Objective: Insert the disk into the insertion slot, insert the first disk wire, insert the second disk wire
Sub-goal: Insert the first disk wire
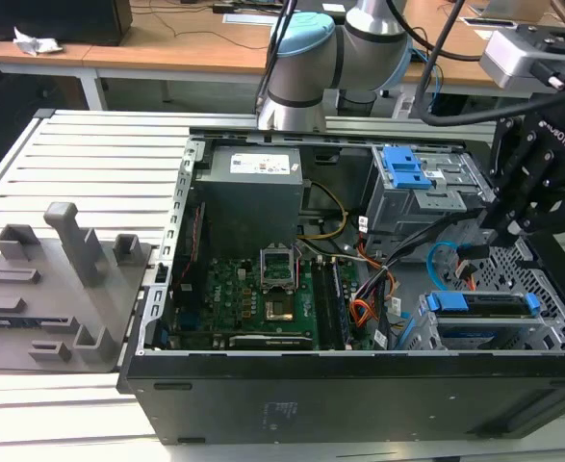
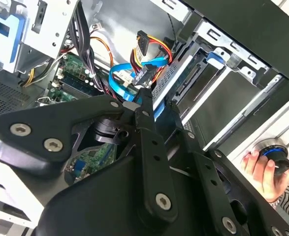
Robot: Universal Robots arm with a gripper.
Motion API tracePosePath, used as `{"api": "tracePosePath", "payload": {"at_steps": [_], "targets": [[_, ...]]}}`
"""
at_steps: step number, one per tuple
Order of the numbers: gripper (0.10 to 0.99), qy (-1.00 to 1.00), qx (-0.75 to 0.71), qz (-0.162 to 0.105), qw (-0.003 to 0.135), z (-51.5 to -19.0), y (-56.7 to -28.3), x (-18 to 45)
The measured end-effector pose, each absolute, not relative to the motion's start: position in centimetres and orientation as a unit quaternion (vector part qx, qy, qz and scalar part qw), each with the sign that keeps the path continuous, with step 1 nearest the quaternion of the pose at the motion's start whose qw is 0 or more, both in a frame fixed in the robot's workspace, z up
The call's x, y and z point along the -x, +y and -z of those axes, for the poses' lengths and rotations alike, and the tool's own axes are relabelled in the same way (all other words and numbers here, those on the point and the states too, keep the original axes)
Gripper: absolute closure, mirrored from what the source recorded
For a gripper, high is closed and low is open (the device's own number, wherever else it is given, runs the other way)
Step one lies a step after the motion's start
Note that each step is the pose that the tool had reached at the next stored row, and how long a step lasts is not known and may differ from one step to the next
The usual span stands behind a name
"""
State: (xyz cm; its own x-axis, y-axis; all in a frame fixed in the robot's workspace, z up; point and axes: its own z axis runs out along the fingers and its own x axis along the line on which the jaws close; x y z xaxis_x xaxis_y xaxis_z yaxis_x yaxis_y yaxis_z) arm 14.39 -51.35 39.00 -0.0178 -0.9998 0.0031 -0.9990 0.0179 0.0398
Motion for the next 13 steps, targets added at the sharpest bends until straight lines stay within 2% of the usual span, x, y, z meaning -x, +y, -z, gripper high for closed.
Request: {"api": "tracePosePath", "payload": {"at_steps": [13], "targets": [[0.784, -0.713, -0.701, 0.013, 0.015, -37.7, -51.4, -14.4]]}}
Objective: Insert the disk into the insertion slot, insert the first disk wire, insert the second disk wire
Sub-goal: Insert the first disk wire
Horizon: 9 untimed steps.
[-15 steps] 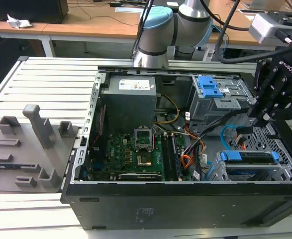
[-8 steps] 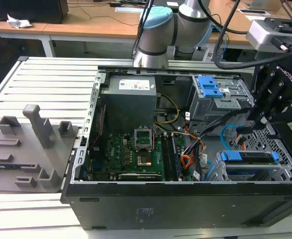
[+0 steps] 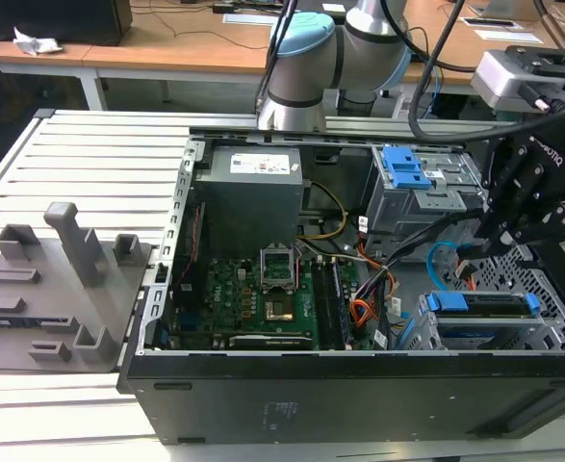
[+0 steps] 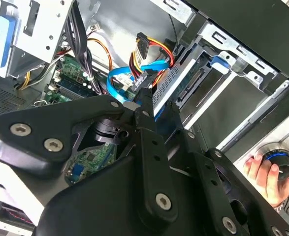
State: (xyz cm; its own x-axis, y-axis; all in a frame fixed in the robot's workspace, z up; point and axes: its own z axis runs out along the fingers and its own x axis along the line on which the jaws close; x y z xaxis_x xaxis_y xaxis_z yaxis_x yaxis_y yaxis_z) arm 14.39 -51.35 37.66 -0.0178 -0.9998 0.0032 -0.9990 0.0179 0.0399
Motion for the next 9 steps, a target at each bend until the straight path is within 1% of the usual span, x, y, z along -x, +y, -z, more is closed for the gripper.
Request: {"api": "tracePosePath", "payload": {"at_steps": [5, 9], "targets": [[0.784, -0.713, -0.701, 0.013, 0.015, -37.0, -51.1, -14.6], [0.784, -0.713, -0.701, 0.013, 0.015, -36.7, -50.3, -15.0]]}}
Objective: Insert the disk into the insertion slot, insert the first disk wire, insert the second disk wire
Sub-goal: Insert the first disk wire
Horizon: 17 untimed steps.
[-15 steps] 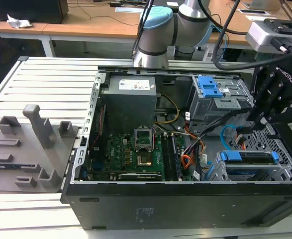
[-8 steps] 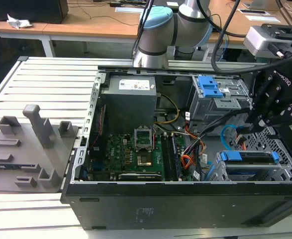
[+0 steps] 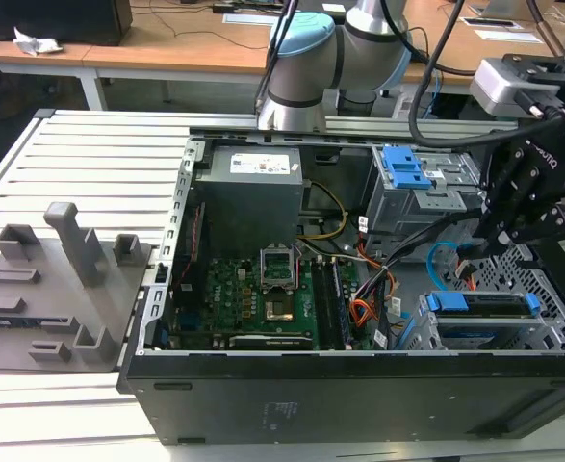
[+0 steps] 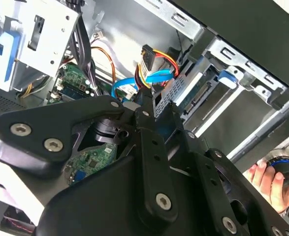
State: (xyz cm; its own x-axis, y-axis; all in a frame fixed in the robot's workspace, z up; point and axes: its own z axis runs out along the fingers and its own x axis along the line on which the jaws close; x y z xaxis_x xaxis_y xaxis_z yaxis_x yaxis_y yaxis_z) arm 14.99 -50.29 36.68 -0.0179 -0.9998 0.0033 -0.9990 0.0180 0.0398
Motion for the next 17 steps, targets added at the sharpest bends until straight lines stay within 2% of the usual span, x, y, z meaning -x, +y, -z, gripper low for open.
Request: {"api": "tracePosePath", "payload": {"at_steps": [12, 13, 15, 17], "targets": [[0.784, -0.713, -0.701, 0.01, 0.018, -35.4, -49.9, -15.0], [0.8, -0.713, -0.701, 0.01, 0.018, -35.4, -49.9, -15.0], [0.925, -0.713, -0.701, 0.01, 0.018, -35.4, -49.9, -15.0], [0.925, -0.713, -0.701, 0.01, 0.018, -35.4, -49.9, -15.0]]}}
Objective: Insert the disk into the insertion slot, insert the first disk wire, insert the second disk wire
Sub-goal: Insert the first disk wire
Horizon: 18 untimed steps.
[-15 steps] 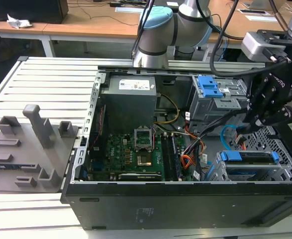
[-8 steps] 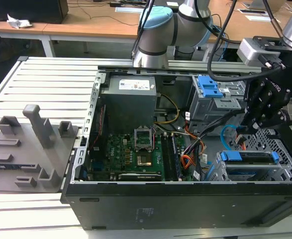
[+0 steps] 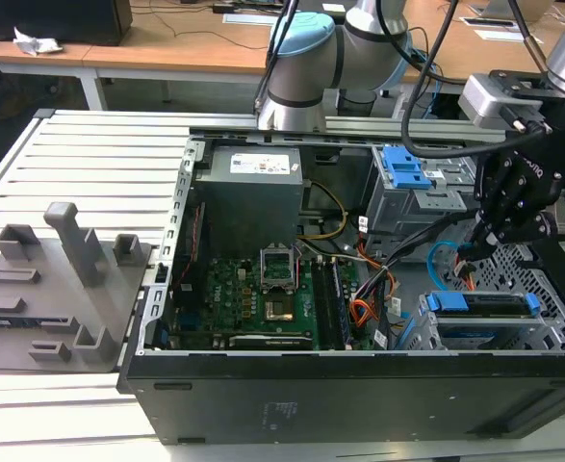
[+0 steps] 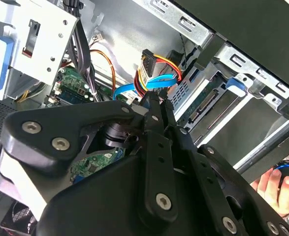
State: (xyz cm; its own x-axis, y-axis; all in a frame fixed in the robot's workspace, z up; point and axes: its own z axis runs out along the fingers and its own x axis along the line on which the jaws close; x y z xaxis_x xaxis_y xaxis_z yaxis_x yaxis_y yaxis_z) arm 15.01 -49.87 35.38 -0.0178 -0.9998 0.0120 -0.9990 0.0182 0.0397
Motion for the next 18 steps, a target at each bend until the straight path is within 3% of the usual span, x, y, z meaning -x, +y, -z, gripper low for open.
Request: {"api": "tracePosePath", "payload": {"at_steps": [12, 18], "targets": [[0.925, -0.713, -0.701, 0.01, 0.018, -35.4, -49.9, -15.7], [0.925, -0.713, -0.701, 0.01, 0.018, -35.3, -51.6, -15.7]]}}
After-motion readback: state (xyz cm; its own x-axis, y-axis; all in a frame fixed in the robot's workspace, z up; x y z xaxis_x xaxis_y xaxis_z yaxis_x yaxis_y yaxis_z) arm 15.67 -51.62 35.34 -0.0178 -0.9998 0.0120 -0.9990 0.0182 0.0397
